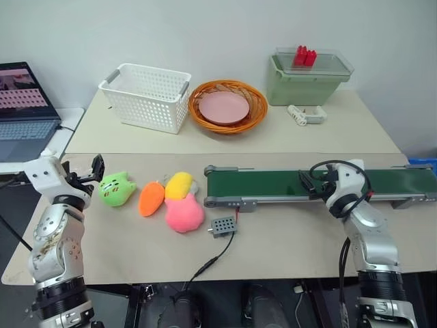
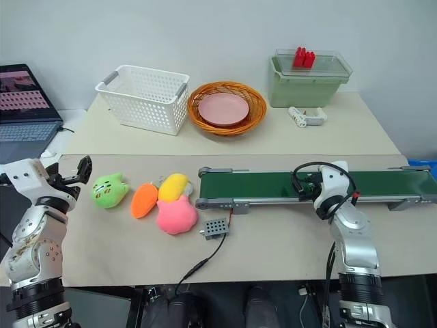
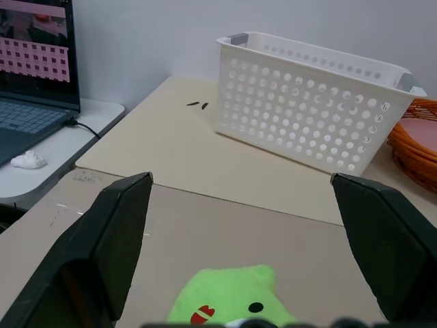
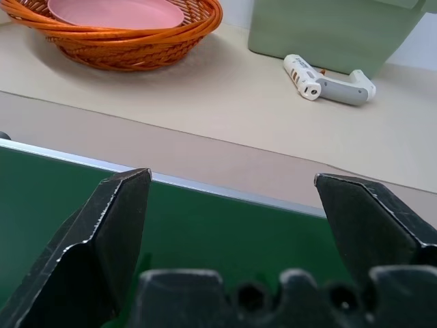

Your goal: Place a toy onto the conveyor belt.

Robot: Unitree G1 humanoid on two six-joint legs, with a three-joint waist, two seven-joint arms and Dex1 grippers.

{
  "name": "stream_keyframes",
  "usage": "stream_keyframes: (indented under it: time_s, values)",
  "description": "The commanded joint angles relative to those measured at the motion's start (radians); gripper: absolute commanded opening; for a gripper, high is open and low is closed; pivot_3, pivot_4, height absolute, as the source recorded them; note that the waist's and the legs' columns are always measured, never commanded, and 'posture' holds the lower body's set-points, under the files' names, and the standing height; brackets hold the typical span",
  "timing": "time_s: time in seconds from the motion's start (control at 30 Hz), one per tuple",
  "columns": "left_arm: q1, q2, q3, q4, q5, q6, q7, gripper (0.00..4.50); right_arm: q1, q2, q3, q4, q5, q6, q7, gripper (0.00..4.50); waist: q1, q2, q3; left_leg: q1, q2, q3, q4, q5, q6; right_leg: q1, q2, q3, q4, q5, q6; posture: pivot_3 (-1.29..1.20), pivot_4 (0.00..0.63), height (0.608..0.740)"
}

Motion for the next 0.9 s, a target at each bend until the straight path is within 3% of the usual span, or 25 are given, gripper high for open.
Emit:
stream_keyframes:
  time_s: [0.03, 0.2, 0.4, 0.47, 0.6, 0.77, 0.9]
  values:
    - [0.001, 0.013, -0.018, -0.048, -0.007, 0.008, -0.006, 4.47, -0.012, -0.008, -0.014, -0.014, -0.004, -0.036, -0.004, 4.5, 0.0, 0.0, 0.0, 0.0, 0.0, 0.0, 0.0, 0.0, 0.0, 0.0, 0.0, 0.0, 0.0, 0.0, 0.0, 0.0, 0.15, 0.74]
    - [0.011, -0.006, -0.038, -0.053, -0.025, 0.035, -0.007, 4.47, -0.069, -0.022, 0.076, -0.024, -0.011, -0.037, 0.09, 4.5, -0.003, 0.0, 0.0, 0.0, 0.0, 0.0, 0.0, 0.0, 0.0, 0.0, 0.0, 0.0, 0.0, 0.0, 0.0, 0.0, 0.15, 0.74]
    - [0.024, -0.011, -0.044, -0.041, -0.03, 0.035, -0.008, 4.47, -0.18, -0.115, 0.26, -0.163, 0.112, 0.01, 0.495, 4.5, -0.006, 0.0, 0.0, 0.0, 0.0, 0.0, -0.001, 0.0, 0.0, -0.002, 0.001, 0.001, 0.0, 0.0, 0.0, 0.0, 0.15, 0.74]
    - [0.024, -0.011, -0.046, -0.038, -0.029, 0.032, -0.008, 4.47, -0.189, -0.137, 0.289, -0.187, 0.132, 0.013, 0.567, 4.5, -0.002, 0.0, 0.0, 0.0, 0.0, 0.0, -0.001, 0.0, 0.0, -0.002, 0.001, 0.001, 0.0, 0.0, 0.0, 0.0, 0.15, 0.74]
    - [0.023, -0.016, -0.044, -0.035, -0.03, 0.028, -0.001, 4.47, -0.199, -0.231, 0.384, -0.33, 0.313, 0.13, 0.868, 4.5, 0.017, -0.001, 0.0, -0.001, 0.0, -0.001, -0.001, 0.0, 0.001, -0.001, 0.0, -0.001, -0.001, 0.0, 0.0, 0.0, 0.15, 0.74]
    - [0.071, -0.009, -0.036, -0.059, -0.04, 0.047, -0.015, 4.47, -0.203, -0.255, 0.425, -0.316, 0.29, 0.135, 0.931, 4.5, 0.022, -0.001, 0.0, -0.001, 0.0, -0.001, 0.0, -0.001, 0.002, 0.0, -0.002, -0.002, -0.001, 0.001, -0.001, 0.0, 0.15, 0.74]
    - [0.134, 0.05, -0.034, -0.04, -0.034, 0.065, -0.075, 4.47, -0.206, -0.239, 0.431, -0.304, 0.278, 0.13, 0.922, 4.5, 0.021, -0.001, 0.0, -0.001, 0.0, -0.001, 0.0, -0.001, 0.001, -0.003, -0.002, -0.002, 0.0, 0.001, -0.002, 0.0, 0.15, 0.74]
